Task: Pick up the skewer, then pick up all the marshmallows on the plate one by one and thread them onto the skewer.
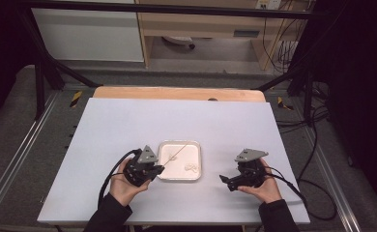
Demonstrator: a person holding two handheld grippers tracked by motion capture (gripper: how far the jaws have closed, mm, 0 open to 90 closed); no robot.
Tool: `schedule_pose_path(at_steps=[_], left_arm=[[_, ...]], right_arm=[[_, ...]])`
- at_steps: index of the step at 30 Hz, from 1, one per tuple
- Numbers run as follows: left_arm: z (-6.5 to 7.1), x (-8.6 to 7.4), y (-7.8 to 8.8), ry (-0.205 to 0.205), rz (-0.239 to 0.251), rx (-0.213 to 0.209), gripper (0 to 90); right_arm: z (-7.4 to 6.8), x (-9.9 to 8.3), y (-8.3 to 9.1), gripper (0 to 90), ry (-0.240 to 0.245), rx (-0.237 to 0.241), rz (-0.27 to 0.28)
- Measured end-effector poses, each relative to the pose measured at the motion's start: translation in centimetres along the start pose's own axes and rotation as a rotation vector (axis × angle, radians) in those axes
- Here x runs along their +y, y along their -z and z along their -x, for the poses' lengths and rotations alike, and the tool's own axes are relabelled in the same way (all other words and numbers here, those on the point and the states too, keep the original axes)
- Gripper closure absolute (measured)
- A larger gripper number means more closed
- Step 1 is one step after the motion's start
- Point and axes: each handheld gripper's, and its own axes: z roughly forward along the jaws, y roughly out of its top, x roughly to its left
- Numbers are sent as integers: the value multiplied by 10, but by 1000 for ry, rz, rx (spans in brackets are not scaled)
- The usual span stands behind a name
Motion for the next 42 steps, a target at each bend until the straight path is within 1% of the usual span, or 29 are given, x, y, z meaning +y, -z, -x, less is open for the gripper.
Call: schedule_pose_path(at_steps=[5, 11, 12, 15, 18, 21, 24, 30, 33, 35, 38, 42], left_arm=[[-6, -15, 9, 36, 33, 25, 889], [-10, -29, 14, 61, 63, 42, 889], [-10, -31, 15, 63, 71, 46, 889], [-10, -38, 17, 69, 87, 53, 888], [-13, -44, 19, 83, 96, 52, 889], [-15, -49, 21, 91, 104, 54, 889], [-16, -54, 22, 97, 108, 56, 889], [-18, -60, 23, 108, 115, 52, 889], [-19, -61, 24, 112, 122, 54, 889], [-19, -62, 24, 116, 123, 54, 889], [-20, -63, 23, 117, 119, 52, 889], [-20, -63, 22, 118, 116, 46, 889]], right_arm=[[-4, 6, -2, 7, -11, 12, 15], [-12, 16, -6, 7, -12, 23, 24], [-13, 18, -8, 6, -12, 26, 32], [-16, 22, -11, 7, -23, 31, 40], [-19, 27, -14, 7, -25, 35, 43], [-20, 33, -19, 7, -49, 43, 61], [-22, 40, -25, 8, -63, 43, 62], [-29, 54, -38, 8, -83, 57, 74], [-33, 61, -45, 8, -95, 60, 82], [-35, 66, -50, 8, -103, 71, 83], [-39, 74, -59, 10, -106, 74, 78], [-45, 85, -71, 22, -116, 79, 85]])
